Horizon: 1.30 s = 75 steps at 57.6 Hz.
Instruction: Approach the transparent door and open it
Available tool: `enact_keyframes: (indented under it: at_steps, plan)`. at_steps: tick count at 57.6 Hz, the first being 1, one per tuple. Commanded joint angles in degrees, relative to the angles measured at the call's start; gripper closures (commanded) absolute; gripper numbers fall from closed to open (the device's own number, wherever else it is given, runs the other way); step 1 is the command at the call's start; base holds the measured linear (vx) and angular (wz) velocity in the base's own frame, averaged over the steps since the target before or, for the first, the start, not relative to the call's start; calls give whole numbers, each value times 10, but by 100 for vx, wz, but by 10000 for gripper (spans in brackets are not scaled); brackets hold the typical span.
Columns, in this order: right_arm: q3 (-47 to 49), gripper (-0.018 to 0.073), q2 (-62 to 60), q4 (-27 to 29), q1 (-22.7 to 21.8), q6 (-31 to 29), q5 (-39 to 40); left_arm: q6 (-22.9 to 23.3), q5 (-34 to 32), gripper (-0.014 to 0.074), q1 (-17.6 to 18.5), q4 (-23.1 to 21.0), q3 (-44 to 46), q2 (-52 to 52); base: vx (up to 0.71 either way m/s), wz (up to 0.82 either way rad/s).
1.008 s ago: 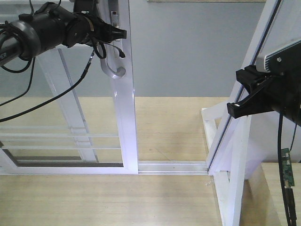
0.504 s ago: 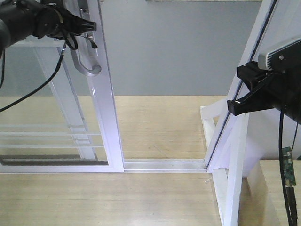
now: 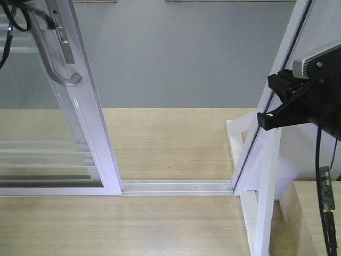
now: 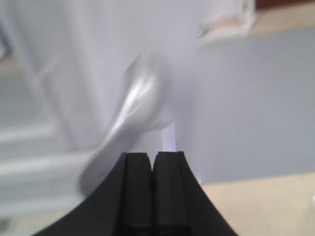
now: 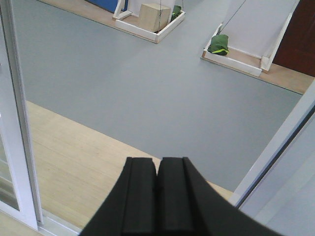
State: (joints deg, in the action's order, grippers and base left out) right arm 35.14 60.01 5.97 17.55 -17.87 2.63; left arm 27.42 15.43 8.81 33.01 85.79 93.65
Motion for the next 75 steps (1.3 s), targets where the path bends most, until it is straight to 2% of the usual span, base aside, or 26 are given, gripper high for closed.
enact_keyframes:
  at_steps: [1, 10, 27, 36, 45, 57, 64, 75]
  plan:
    - [16, 560, -18, -1, -3, -1, 45, -3, -61, 593, 4, 9, -27, -65, 0, 0]
    - [16, 560, -60, -1, -3, -1, 16, -3, -69, 593, 4, 9, -131, -146, 0, 0]
    - [16, 560, -184, -1, -3, -1, -103, 2, -113, 593, 4, 1, -361, -328, 0, 0]
    - [16, 560, -254, -1, -3, -1, -153, 2, -124, 593, 4, -46, -481, -444, 0, 0]
    - [14, 560, -304, -5, -3, 0, -216, 2, -116, 593, 4, -48, -590, -556, 0, 0]
    - [-62, 560, -335, -1, -3, 1, -147, 2, -115, 593, 4, -100, -679, -677, 0, 0]
    - [-70, 560, -335, 0, -3, 1, -124, 0, -117, 593, 4, -100, -693, -706, 0, 0]
    - [-70, 559, -335, 0, -3, 1, -140, 0, -116, 593, 4, -101, -693, -705, 0, 0]
